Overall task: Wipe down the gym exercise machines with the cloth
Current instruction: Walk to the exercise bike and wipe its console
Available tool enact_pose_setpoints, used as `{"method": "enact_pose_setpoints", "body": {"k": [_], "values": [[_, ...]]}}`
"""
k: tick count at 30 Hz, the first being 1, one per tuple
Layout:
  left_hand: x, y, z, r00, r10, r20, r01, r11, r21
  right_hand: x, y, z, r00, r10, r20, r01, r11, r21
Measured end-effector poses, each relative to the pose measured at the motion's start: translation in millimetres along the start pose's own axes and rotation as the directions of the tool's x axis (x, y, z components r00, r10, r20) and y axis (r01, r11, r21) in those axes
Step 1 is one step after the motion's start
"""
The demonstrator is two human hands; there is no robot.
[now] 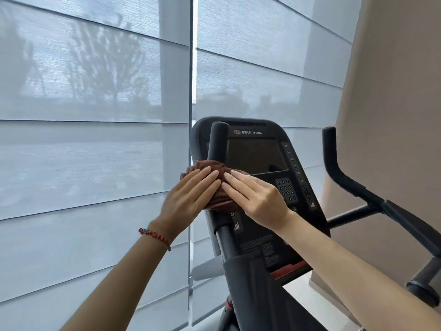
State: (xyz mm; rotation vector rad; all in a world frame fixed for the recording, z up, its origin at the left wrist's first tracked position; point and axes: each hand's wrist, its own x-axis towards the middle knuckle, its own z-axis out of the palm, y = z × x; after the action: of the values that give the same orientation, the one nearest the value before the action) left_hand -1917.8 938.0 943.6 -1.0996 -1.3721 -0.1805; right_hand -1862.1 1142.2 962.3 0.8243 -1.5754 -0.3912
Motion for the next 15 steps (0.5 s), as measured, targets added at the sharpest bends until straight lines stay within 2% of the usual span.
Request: {"method": "enact_pose_setpoints", "body": {"k": [10,15], "values": [[22,-8,1,1.000,0.018,-0.007,-0.017,0.997,0.069,8,24,13,0.994,-0.019,-0.111,0.022,0.999,0.033],[41,-19,3,1.000,0.014,-0.019,-0.012,0.995,0.103,19,37,19,0.984,0.025,-0.176,-0.022,1.000,0.021]]}}
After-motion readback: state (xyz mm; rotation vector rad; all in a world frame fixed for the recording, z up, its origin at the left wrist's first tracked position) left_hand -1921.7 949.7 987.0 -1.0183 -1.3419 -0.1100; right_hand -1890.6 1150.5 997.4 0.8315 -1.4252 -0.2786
